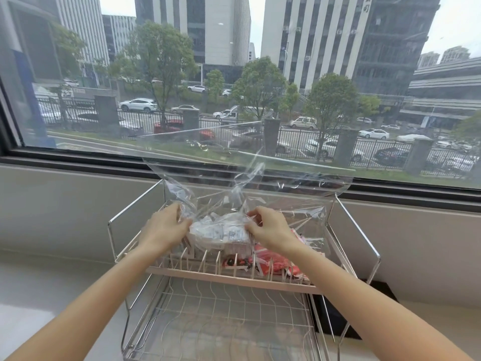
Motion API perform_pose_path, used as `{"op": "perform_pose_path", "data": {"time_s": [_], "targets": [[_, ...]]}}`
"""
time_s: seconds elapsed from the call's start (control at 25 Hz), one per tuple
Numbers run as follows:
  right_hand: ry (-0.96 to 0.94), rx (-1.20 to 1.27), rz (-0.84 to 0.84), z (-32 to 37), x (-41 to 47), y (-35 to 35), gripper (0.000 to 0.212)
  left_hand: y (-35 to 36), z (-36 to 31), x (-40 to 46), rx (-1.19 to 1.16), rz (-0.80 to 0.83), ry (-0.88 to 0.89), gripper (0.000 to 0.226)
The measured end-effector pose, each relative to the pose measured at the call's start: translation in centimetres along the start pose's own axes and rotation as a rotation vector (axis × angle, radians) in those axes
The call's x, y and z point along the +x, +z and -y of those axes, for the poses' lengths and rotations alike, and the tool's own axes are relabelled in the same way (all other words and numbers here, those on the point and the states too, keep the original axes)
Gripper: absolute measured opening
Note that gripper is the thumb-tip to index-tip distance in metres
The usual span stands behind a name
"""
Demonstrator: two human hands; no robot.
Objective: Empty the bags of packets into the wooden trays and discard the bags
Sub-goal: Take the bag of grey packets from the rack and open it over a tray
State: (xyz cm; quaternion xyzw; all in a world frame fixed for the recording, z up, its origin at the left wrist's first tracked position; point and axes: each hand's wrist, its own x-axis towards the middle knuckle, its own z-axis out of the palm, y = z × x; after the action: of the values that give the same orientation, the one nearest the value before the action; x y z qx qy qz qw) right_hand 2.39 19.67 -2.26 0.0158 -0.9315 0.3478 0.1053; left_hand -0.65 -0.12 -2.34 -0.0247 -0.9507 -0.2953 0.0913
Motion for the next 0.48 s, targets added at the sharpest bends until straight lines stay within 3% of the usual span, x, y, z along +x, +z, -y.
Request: {"op": "perform_pose_path", "data": {"time_s": [0.2, 0.48], "targets": [[-0.085, 0.049, -0.149, 1.1, -1.5, -3.5, 0.026, -2.5, -3.2, -2.3, -0.247, -0.128, 0.151, 0.045], [-0.103, 0.210, -0.216, 1.4, -8.3, -9.1, 0.019, -4.3, -7.1, -8.9, -0.548, -0.105, 0.282, 0.057]]}}
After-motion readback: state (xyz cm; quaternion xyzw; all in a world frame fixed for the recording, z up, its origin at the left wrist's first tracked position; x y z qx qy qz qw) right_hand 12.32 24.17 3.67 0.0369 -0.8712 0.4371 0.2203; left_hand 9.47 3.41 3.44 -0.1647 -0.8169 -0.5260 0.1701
